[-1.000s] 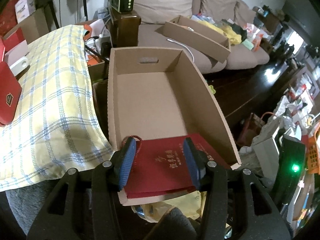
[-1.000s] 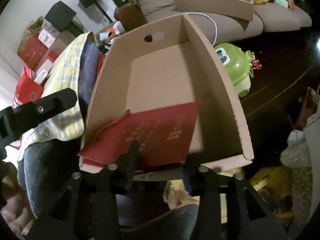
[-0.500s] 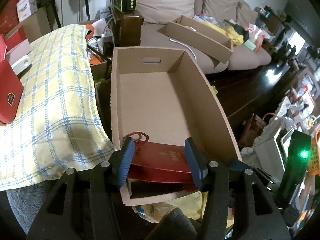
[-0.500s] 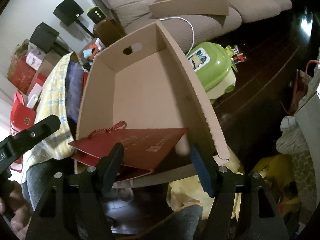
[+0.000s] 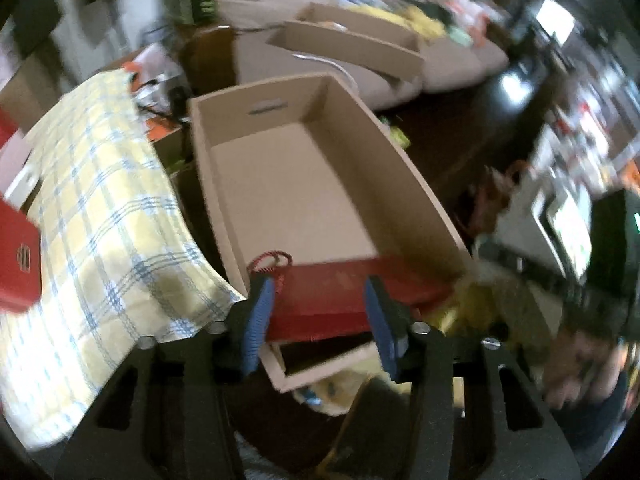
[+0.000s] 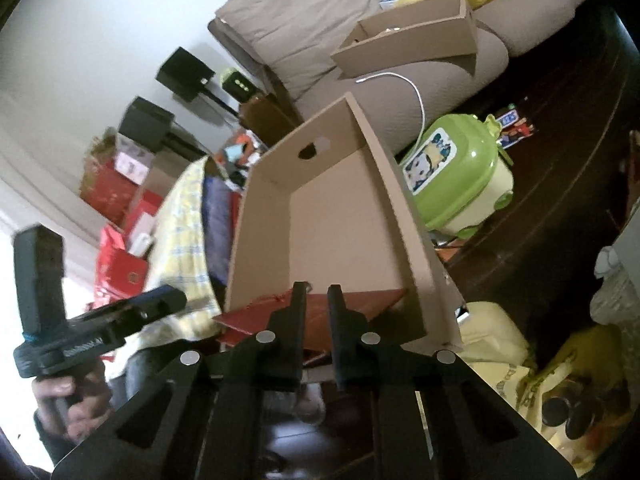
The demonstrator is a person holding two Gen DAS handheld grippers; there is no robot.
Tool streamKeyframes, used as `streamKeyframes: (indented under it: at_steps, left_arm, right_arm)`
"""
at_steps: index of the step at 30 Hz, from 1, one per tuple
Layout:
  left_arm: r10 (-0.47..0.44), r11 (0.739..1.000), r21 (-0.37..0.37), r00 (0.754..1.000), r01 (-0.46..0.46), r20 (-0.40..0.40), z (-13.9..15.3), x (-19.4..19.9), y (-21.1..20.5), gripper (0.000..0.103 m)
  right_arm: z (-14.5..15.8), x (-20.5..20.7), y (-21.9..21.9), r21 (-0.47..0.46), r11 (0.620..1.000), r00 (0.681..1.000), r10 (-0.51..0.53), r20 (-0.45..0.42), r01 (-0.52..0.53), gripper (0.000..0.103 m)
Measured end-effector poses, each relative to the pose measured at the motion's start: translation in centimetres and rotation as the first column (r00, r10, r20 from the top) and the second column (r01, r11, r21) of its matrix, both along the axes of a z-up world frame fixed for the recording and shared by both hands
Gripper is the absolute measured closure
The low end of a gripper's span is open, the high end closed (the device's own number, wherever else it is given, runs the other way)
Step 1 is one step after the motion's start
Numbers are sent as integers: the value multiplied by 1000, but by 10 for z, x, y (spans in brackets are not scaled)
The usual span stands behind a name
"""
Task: Organize objects
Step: 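Open both grippers to release the bag flat inside the box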
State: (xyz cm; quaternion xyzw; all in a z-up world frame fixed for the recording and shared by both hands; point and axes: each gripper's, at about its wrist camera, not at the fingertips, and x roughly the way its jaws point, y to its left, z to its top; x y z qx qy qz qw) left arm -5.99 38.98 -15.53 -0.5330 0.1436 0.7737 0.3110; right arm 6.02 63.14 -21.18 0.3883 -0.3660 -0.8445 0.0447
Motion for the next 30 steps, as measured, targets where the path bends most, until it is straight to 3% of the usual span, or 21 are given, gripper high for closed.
streamKeyframes:
  at_steps: [2,5,12,19,25,30]
  left_arm:
    - [-89,995,-42,996,89,3,0,10,5,72]
    - [-144,985,-89,989,147,39,-10,20,12,76]
    - [-96,989,-97,986,110,139,-46,20,21,77]
    - [-31,996,-75,979,47,199,-71,11,20,77]
    - [0,999,-41,981,8,193,-64,3,11,77]
    - [27,1000,-17,978,-24,206,-60,-6,2,77]
  right_arm:
    - [-9,2,8,-21,1000,999,22,42,-21,92]
    - [-20,-2,6,-22,999,995,39,89,-37,92]
    - [-17,-15,-29,-39,982,981,188,55,-186,92]
    - [-41,-22,-36,23,989,971,138,193,-145,93]
    - [-32,-22,-36,52,990,980,119,158,-129,91]
    - [-24,-22,-38,-37,988,986,152,72,-149,91]
